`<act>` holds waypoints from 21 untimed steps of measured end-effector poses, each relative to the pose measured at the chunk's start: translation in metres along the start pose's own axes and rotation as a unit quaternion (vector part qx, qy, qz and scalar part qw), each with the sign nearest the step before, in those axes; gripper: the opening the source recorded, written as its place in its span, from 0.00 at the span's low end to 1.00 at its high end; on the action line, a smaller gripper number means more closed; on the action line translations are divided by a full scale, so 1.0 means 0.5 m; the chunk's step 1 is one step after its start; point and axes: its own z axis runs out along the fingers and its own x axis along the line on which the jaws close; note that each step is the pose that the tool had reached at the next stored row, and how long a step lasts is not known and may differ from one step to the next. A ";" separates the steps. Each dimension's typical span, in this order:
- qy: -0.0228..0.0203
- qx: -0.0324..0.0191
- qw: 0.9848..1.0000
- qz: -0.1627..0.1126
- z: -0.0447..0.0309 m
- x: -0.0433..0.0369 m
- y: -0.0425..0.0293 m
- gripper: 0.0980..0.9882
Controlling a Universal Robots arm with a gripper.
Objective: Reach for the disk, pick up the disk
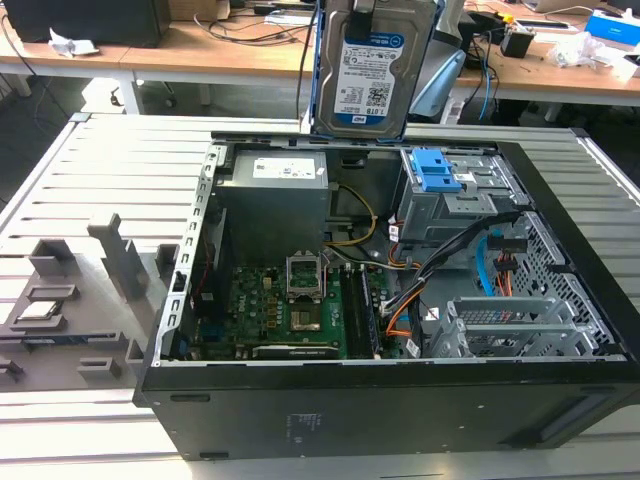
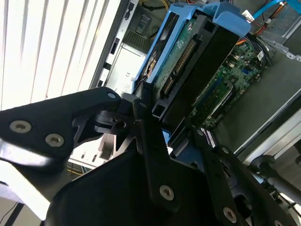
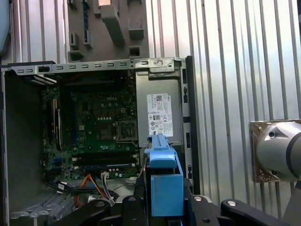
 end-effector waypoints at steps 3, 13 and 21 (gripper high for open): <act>0.000 0.000 1.000 0.000 0.000 0.003 0.000 0.30; 0.000 0.000 1.000 0.000 0.000 0.018 -0.001 0.30; 0.000 0.000 1.000 0.000 0.000 0.033 -0.002 0.30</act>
